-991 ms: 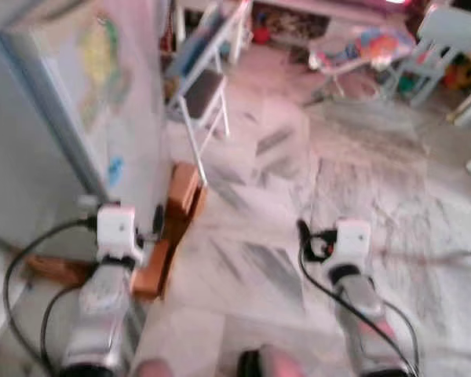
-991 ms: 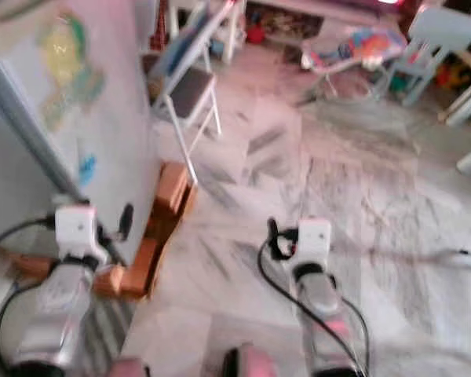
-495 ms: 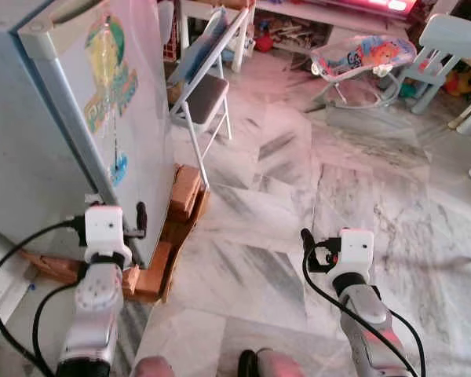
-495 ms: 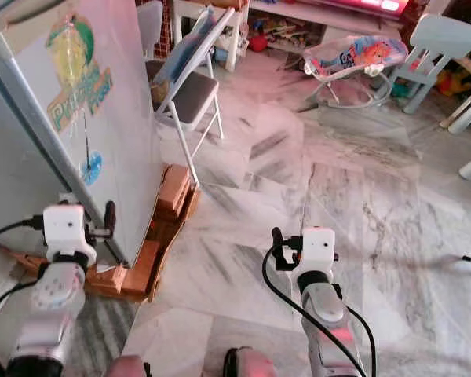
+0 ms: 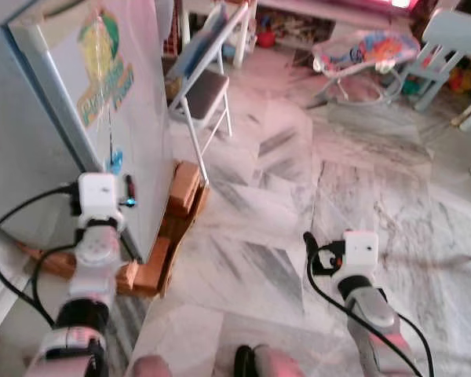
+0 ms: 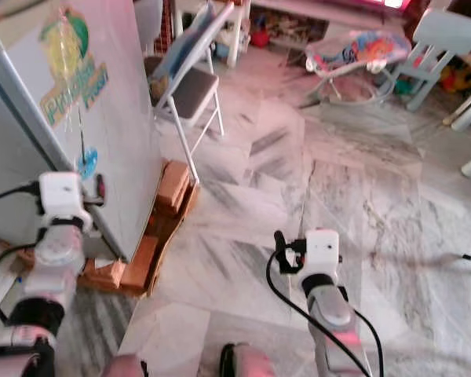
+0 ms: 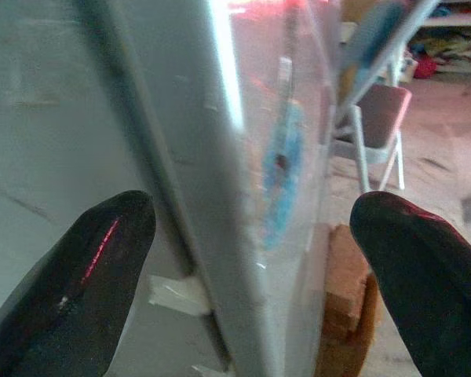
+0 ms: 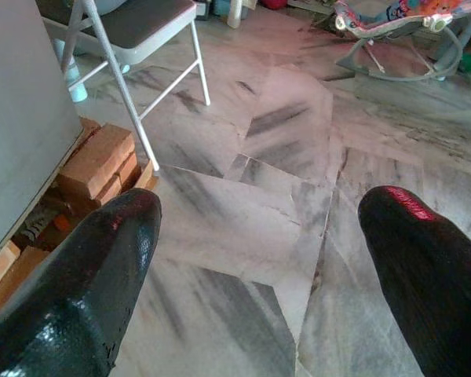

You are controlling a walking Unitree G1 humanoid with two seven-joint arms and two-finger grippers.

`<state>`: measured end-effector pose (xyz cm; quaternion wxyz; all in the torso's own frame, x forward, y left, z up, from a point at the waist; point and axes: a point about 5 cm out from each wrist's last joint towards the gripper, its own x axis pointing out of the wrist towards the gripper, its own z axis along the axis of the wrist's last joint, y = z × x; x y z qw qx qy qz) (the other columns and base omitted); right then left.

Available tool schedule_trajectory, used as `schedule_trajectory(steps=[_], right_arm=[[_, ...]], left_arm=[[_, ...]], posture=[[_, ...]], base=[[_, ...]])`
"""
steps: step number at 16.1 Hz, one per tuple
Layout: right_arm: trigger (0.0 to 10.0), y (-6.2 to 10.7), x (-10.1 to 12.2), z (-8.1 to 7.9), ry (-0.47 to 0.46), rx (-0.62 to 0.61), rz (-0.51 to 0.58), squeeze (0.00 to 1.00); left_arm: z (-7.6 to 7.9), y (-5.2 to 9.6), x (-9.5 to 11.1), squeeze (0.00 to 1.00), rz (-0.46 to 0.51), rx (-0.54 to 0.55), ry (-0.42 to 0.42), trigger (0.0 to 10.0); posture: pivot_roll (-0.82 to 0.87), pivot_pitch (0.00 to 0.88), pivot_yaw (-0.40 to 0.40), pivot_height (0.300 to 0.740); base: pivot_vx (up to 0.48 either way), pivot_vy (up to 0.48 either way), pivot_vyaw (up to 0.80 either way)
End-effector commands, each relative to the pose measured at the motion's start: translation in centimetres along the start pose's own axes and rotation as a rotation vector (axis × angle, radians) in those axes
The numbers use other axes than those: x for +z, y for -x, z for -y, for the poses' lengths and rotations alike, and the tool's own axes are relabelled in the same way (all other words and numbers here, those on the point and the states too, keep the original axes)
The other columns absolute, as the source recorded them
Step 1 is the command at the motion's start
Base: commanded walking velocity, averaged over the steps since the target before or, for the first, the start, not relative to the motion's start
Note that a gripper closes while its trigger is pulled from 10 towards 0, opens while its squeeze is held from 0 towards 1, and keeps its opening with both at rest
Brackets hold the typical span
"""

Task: Restocking fridge

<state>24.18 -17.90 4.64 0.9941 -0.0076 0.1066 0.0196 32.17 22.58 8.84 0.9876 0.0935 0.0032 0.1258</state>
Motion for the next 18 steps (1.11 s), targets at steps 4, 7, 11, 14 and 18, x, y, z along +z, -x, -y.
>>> schedule_trajectory(steps=[4,7,11,14,18], right_arm=[[10.0,0.4,0.0,0.3,0.004,-0.005,-0.012,0.00],[10.0,1.2,-0.1,0.7,0.017,0.019,-0.033,0.00],[10.0,1.9,-0.9,1.7,0.029,-0.001,-0.076,0.00],[10.0,1.7,-1.0,0.7,0.016,0.037,-0.096,0.00],[10.0,3.7,-4.5,2.2,0.108,0.014,-0.294,0.00]], left_arm=[[-0.1,-1.0,0.4,0.00,0.014,0.013,0.009,10.0],[1.1,-1.6,1.1,0.00,0.033,-0.053,0.039,10.0],[4.7,-1.3,1.7,0.00,0.047,-0.238,0.109,10.0],[5.0,-1.8,1.8,0.00,0.025,-0.230,0.104,10.0],[16.2,0.4,8.0,0.00,0.164,-0.738,0.182,10.0]], posture=[[0.07,0.161,-0.115,0.740],[0.06,0.163,-0.118,0.740],[0.05,0.163,-0.114,0.740],[0.05,0.159,-0.113,0.740],[0.07,0.155,-0.110,0.740]], base=[[0.000,0.000,0.00],[0.000,0.000,0.00],[0.000,0.000,0.00],[0.000,0.000,0.00],[0.000,0.000,0.00]])
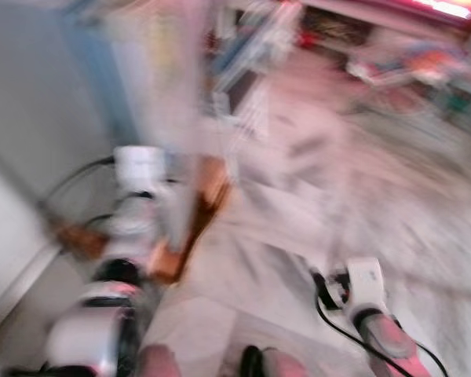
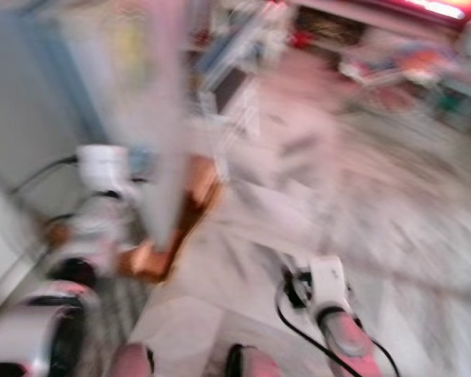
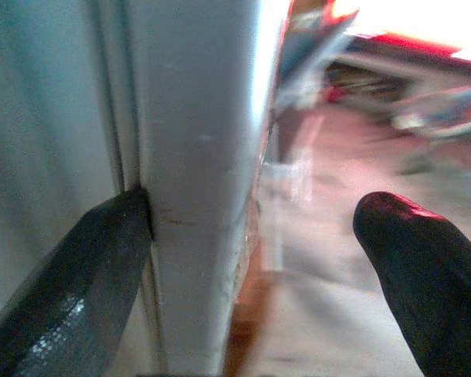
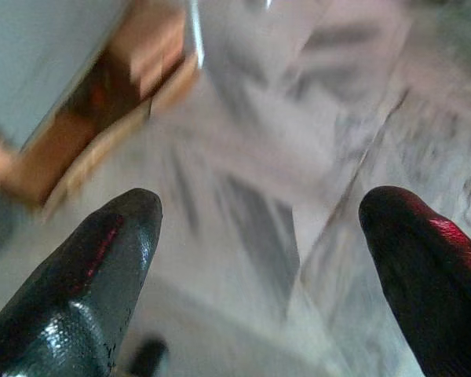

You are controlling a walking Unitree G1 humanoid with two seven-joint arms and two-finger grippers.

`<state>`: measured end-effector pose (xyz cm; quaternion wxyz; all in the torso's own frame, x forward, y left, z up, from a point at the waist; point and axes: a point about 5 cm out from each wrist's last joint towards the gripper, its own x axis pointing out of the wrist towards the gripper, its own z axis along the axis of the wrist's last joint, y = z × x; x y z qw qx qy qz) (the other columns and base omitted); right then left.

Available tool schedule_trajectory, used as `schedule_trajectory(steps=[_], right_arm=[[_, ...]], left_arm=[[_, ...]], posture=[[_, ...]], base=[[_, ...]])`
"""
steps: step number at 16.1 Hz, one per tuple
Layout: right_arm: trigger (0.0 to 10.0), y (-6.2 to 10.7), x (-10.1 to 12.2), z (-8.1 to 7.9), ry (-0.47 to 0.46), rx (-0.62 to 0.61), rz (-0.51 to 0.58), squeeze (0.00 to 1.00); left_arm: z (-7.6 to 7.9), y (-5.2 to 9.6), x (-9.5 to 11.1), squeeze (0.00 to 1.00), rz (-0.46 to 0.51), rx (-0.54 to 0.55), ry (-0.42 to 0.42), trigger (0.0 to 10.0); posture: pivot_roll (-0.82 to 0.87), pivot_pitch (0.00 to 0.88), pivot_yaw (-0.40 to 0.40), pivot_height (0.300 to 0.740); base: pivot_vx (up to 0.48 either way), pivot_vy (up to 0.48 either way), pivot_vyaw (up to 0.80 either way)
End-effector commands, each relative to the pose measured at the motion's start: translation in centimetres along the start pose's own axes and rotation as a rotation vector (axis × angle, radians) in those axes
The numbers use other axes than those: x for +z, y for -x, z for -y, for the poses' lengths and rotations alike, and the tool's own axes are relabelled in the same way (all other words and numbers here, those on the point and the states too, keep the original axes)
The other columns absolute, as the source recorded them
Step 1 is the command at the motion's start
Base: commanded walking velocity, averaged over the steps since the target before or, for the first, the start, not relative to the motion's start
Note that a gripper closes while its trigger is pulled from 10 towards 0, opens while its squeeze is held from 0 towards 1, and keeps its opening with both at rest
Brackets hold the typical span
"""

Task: Restocking fridge

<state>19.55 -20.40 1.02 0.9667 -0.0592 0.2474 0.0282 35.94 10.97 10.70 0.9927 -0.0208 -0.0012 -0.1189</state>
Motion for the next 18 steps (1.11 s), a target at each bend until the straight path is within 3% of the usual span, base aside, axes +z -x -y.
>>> schedule_trajectory(steps=[1,2,3,4,5,6,7,8,10,12,14,16,18], right_arm=[[10.0,0.0,-0.2,0.0,0.005,0.005,-0.019,0.00],[10.0,0.1,-0.7,-0.1,0.003,0.015,-0.052,0.00],[10.0,0.0,-0.8,-0.3,0.005,0.032,-0.064,0.00],[10.0,-0.1,-0.8,-0.6,0.015,0.042,-0.068,0.00],[10.0,-0.2,-0.7,-0.8,0.017,0.043,-0.069,0.00],[10.0,-0.2,-0.8,-0.9,0.007,0.043,-0.068,0.00],[10.0,-0.1,-0.9,-0.9,-0.002,0.045,-0.067,0.00],[10.0,-0.3,-0.6,-1.0,-0.004,0.046,-0.050,0.00],[10.0,-0.6,0.2,-0.9,-0.014,0.033,-0.003,0.00],[10.0,-1.1,1.7,-1.0,-0.024,0.022,0.060,0.00],[10.0,-1.5,2.5,-1.1,-0.033,0.029,0.087,0.00],[10.0,-1.9,2.9,-1.6,-0.031,0.059,0.085,0.00],[10.0,-2.4,3.2,-2.1,-0.044,0.059,0.090,0.00]], left_arm=[[7.9,-1.3,3.1,0.00,0.111,-0.361,-0.062,10.0],[14.3,-0.1,4.2,0.00,0.168,-0.607,-0.035,10.0],[19.1,1.6,5.1,0.00,0.227,-0.781,-0.030,10.0],[20.6,2.0,5.2,0.00,0.237,-0.820,-0.033,10.0],[20.2,1.5,4.8,0.00,0.214,-0.798,-0.042,10.0],[16.7,-0.2,4.6,0.00,0.179,-0.641,-0.030,10.0],[13.9,-0.9,4.6,0.00,0.169,-0.542,-0.019,10.0],[11.5,-1.1,4.2,0.00,0.150,-0.471,-0.021,10.0],[8.2,-0.5,2.9,0.00,0.113,-0.364,-0.037,10.0],[4.6,1.3,0.7,0.00,0.075,-0.225,-0.016,10.0],[2.5,3.5,-1.0,0.00,0.033,-0.115,-0.014,10.0],[2.7,6.4,-1.5,0.00,0.032,-0.147,-0.102,10.0],[1.3,8.4,-3.3,0.00,-0.034,-0.090,-0.098,10.0]], posture=[[0.07,0.155,-0.110,0.740],[0.08,0.149,-0.105,0.740],[0.06,0.143,-0.099,0.740],[0.05,0.140,-0.094,0.740],[0.05,0.138,-0.090,0.740],[0.05,0.137,-0.082,0.740],[0.06,0.138,-0.079,0.740],[0.06,0.138,-0.079,0.740],[0.08,0.139,-0.075,0.740],[0.10,0.146,-0.076,0.740],[0.13,0.152,-0.077,0.740],[0.15,0.184,-0.102,0.740],[0.15,0.183,-0.110,0.740]], base=[[0.000,0.000,0.00],[0.000,0.000,0.00],[0.000,0.000,0.00],[0.000,0.000,0.00],[0.000,0.000,0.00],[0.000,0.000,0.00],[0.000,0.000,0.00],[0.000,0.000,0.00],[0.000,0.000,0.00],[0.000,0.000,0.00],[0.000,-0.268,0.00],[0.000,-0.390,-0.47],[0.277,-0.360,-0.80]])
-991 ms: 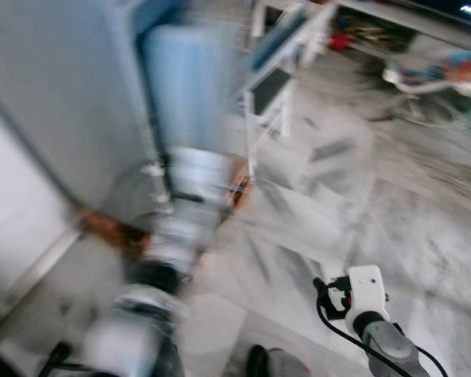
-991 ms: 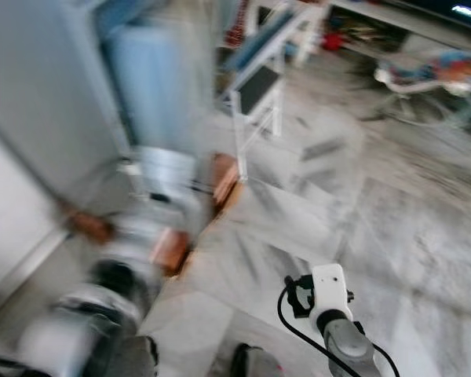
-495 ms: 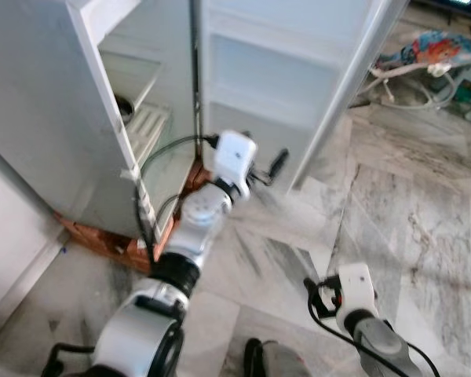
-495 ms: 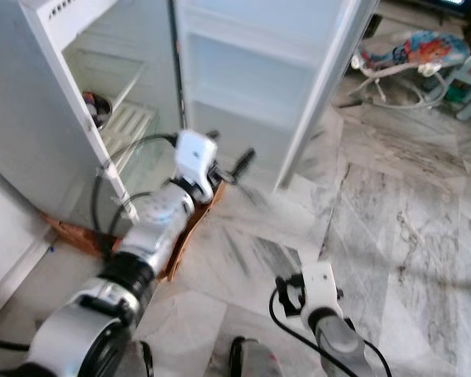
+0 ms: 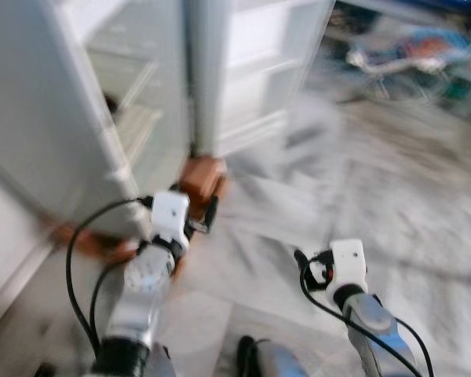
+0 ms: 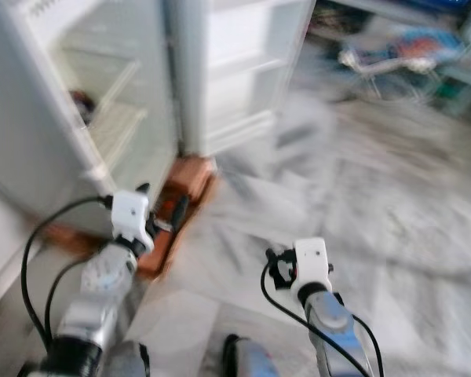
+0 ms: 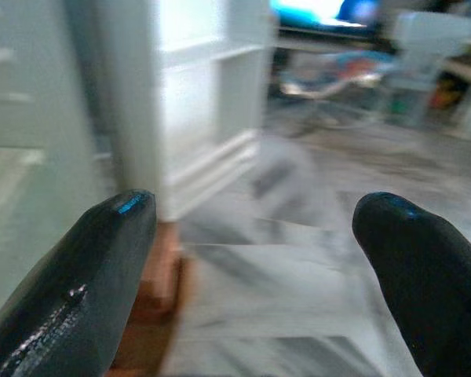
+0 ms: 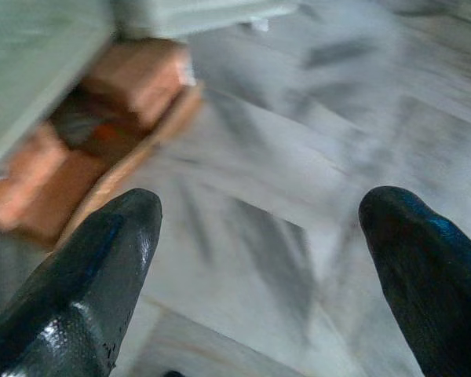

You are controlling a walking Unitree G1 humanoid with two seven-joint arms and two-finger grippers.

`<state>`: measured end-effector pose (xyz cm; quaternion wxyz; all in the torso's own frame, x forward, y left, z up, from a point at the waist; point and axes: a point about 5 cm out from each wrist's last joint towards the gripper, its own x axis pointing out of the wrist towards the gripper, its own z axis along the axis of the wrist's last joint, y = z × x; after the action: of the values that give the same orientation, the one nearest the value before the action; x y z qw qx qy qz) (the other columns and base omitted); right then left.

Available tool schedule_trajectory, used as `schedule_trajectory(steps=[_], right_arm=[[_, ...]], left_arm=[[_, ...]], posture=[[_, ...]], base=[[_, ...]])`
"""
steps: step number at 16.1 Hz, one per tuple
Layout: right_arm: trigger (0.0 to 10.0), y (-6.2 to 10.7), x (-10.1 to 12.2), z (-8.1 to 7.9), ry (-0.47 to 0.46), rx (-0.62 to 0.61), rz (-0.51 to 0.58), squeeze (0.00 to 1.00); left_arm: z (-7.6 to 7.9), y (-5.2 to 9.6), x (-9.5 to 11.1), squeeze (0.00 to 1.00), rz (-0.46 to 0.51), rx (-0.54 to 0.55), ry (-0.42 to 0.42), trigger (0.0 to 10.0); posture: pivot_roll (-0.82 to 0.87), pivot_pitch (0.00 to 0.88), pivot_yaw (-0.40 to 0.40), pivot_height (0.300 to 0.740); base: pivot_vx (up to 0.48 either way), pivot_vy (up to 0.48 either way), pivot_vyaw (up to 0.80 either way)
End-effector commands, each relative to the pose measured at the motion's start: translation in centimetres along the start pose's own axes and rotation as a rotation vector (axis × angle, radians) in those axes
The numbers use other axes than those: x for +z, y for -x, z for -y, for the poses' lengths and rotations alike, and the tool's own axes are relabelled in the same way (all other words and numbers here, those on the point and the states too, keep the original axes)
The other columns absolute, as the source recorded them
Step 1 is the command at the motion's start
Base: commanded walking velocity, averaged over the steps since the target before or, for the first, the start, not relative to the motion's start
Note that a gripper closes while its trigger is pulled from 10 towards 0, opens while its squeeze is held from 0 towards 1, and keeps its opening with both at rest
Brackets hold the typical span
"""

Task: Restocking fridge

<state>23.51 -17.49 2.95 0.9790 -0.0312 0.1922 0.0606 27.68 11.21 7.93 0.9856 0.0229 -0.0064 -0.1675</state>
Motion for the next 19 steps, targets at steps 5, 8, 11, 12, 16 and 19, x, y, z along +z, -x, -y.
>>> schedule_trajectory(steps=[5,8,11,12,16,19], right_arm=[[10.0,-1.3,1.5,-1.1,0.023,0.010,0.055,0.00],[10.0,-1.9,1.9,-0.6,0.004,-0.014,0.071,0.00],[10.0,-2.2,2.0,-0.5,-0.020,-0.033,0.082,0.00],[10.0,-2.2,2.1,-0.6,-0.021,-0.029,0.089,0.00],[10.0,-2.1,1.9,-0.3,-0.022,-0.037,0.103,0.00],[10.0,-1.6,1.6,0.5,-0.048,-0.071,0.118,0.00]], left_arm=[[-3.3,2.2,-1.2,0.00,-0.088,0.143,-0.012,10.0],[-3.3,2.0,-1.0,0.00,-0.093,0.141,-0.021,10.0],[-3.0,1.9,-1.1,0.00,-0.100,0.143,-0.010,10.0],[-2.7,1.8,-1.2,0.00,-0.102,0.141,-0.005,10.0],[-2.6,1.3,-1.2,0.00,-0.105,0.174,-0.027,10.0],[-4.1,1.5,-1.5,0.00,-0.129,0.283,-0.062,10.0]], posture=[[0.11,0.164,-0.086,0.740],[0.12,0.164,-0.080,0.740],[0.13,0.156,-0.081,0.740],[0.13,0.149,-0.082,0.740],[0.13,0.138,-0.084,0.740],[0.13,0.136,-0.080,0.740]], base=[[0.321,-0.344,-0.80],[0.368,-0.304,-0.80],[0.381,-0.284,-0.73],[0.382,-0.281,-0.51],[0.273,-0.127,0.00],[0.000,0.000,0.00]])
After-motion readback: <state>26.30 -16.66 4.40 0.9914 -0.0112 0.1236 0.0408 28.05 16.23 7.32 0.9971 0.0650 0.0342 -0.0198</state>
